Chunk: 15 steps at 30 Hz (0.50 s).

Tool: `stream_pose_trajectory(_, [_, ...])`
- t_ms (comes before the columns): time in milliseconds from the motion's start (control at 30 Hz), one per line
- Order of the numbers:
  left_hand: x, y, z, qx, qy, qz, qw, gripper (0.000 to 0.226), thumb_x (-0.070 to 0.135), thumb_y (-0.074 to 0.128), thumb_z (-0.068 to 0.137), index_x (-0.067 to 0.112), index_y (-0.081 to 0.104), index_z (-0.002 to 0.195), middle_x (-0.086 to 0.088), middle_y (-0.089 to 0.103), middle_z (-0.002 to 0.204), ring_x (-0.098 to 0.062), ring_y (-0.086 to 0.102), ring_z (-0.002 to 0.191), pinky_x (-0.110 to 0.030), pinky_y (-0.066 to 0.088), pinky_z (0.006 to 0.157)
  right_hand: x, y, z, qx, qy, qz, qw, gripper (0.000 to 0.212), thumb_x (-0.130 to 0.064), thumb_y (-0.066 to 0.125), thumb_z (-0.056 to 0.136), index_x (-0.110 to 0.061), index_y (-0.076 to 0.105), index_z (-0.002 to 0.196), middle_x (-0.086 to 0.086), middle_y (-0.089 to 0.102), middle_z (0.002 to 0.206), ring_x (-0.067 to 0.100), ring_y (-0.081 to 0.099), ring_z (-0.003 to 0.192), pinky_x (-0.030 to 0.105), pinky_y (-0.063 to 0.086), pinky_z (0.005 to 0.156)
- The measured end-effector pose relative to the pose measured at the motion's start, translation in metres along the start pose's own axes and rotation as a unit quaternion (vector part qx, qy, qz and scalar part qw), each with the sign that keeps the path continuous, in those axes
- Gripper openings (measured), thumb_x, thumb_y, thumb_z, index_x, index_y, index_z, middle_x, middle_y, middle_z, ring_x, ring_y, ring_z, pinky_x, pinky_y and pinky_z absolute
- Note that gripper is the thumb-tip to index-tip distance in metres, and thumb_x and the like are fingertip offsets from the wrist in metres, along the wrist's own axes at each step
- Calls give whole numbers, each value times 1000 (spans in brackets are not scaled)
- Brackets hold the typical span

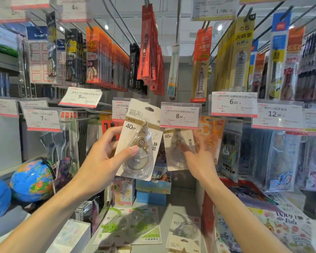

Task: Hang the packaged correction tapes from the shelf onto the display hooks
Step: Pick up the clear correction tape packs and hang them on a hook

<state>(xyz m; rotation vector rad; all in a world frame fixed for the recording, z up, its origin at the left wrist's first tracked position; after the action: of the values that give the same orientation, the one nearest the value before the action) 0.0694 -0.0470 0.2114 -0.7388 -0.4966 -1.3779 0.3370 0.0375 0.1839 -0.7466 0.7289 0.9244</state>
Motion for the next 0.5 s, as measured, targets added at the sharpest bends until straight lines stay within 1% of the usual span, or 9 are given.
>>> stream_pose_trajectory(33, [-2,-1,-1,3,-5,-1,1000,48,48,75,76,44,59,122,3,81,110,-17,78,95,-38,57,79,1,5,3,-1,6,-15,1000,58,-31,61,100,-42,33,149,-31,50,90,-3,58,57,13,43,42])
stream_pose_trajectory(100, [-6,-2,-2,8,-8,2,1000,47,49,77,74,44,61,119,3,80,112,-16,76,100,-42,57,85,6,12,9,-14,22,-26,999,53,-30,60,100,-39,34,146,-20,59,108,-8,53,69,15,43,49])
stream_pose_trajectory(133, [-7,-3,-3,9,-10,7,1000,47,49,77,74,44,62,117,4,79,114,-16,75,103,-41,56,88,8,14,10,-24,33,-35,999,53,-30,60,100,-37,34,147,-16,55,117,-7,53,70,15,43,49])
stream_pose_trajectory(200, [-9,-4,-5,9,-12,15,1000,45,50,78,73,46,62,115,8,78,115,-13,74,105,-36,56,89,14,13,10,-37,67,-54,996,55,-43,58,101,-32,35,149,-11,52,120,-9,51,67,13,39,46])
stream_pose_trajectory(267, [-12,-3,-8,4,-16,16,1000,41,49,78,73,47,63,112,11,77,115,-10,75,103,-29,58,82,18,8,7,-57,95,-67,992,53,-47,55,102,-26,40,148,-6,56,120,-5,53,75,17,42,54])
stream_pose_trajectory(333, [-16,1,-11,-2,-24,7,1000,40,42,81,76,43,63,112,10,78,114,-10,76,99,-22,59,80,17,2,1,-69,106,-41,991,40,-35,55,103,-22,51,140,-6,63,111,11,67,82,29,58,65])
stream_pose_trajectory(367, [-19,4,-12,-7,-33,-3,999,42,38,84,79,38,63,114,8,79,114,-13,77,98,-20,58,81,17,-2,-3,-71,108,-17,991,30,-30,57,103,-19,59,131,-6,69,103,17,72,82,35,64,70])
stream_pose_trajectory(433, [-26,12,-14,-22,-53,-28,998,45,31,85,81,29,61,119,4,79,114,-17,78,99,-20,58,82,15,-11,-12,-77,89,-29,993,19,-26,61,101,-11,71,109,2,78,86,23,77,77,40,66,76])
stream_pose_trajectory(500, [-30,21,-16,-38,-67,-41,996,47,30,81,80,25,59,121,3,80,114,-19,78,99,-23,60,82,12,-20,-22,-75,58,-76,993,23,-30,64,100,-9,73,101,16,79,87,31,77,81,48,62,84])
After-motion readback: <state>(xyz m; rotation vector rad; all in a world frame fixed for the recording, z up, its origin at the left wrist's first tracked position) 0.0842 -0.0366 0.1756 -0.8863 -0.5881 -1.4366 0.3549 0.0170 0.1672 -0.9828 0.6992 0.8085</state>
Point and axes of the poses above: each hand's wrist, its own z-axis towards the middle knuckle, its own y-axis out of the palm, x = y × z, the point moved 5 cm from there along z, towards the middle knuckle
